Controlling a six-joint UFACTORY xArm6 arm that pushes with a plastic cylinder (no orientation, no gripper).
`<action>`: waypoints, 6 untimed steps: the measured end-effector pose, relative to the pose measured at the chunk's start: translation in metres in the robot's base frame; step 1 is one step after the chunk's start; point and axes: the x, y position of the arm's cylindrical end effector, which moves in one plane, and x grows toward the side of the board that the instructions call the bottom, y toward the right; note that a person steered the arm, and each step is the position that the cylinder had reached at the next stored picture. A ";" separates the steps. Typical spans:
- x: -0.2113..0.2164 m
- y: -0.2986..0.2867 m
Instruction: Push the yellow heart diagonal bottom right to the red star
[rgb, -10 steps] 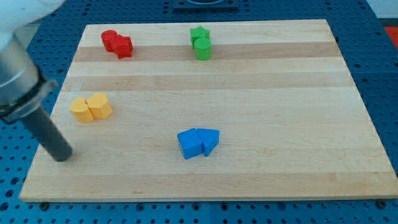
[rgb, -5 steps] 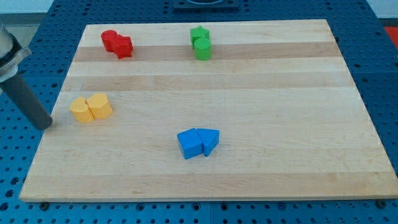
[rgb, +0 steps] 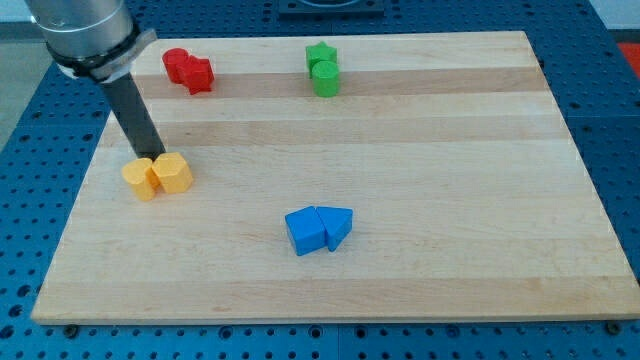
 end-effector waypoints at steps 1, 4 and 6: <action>-0.009 -0.057; 0.061 -0.066; 0.057 -0.026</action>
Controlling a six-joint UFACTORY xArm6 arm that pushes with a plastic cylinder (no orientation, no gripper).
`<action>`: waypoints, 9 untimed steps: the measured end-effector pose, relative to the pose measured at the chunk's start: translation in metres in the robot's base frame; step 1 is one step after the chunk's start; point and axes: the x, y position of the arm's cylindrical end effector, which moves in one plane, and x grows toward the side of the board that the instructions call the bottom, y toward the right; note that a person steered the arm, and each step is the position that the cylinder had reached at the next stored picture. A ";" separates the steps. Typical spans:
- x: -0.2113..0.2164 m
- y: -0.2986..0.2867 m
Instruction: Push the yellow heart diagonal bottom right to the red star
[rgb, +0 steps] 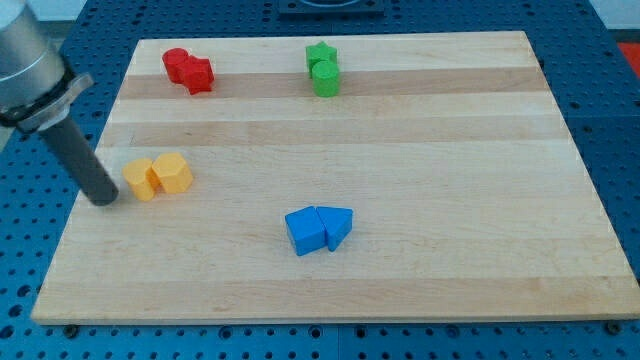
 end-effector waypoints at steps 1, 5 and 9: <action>-0.036 0.015; -0.113 0.046; -0.056 0.014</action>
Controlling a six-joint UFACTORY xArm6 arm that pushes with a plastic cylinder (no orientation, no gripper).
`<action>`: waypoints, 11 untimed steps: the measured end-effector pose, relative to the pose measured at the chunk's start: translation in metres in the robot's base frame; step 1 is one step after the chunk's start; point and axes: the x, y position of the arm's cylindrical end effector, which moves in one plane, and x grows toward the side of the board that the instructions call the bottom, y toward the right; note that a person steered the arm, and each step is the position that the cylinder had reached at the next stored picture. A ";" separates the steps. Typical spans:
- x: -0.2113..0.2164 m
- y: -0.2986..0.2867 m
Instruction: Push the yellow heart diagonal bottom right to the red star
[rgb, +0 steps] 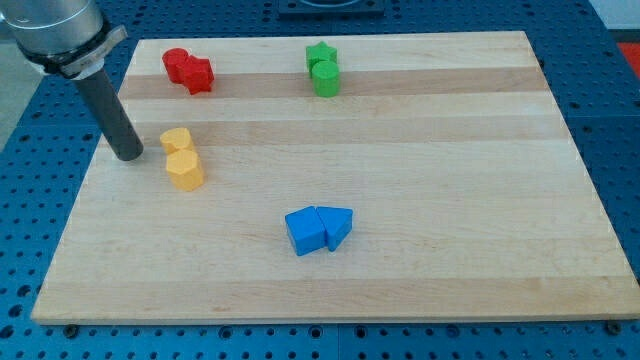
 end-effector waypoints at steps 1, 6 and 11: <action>-0.010 0.039; -0.080 0.131; -0.022 0.054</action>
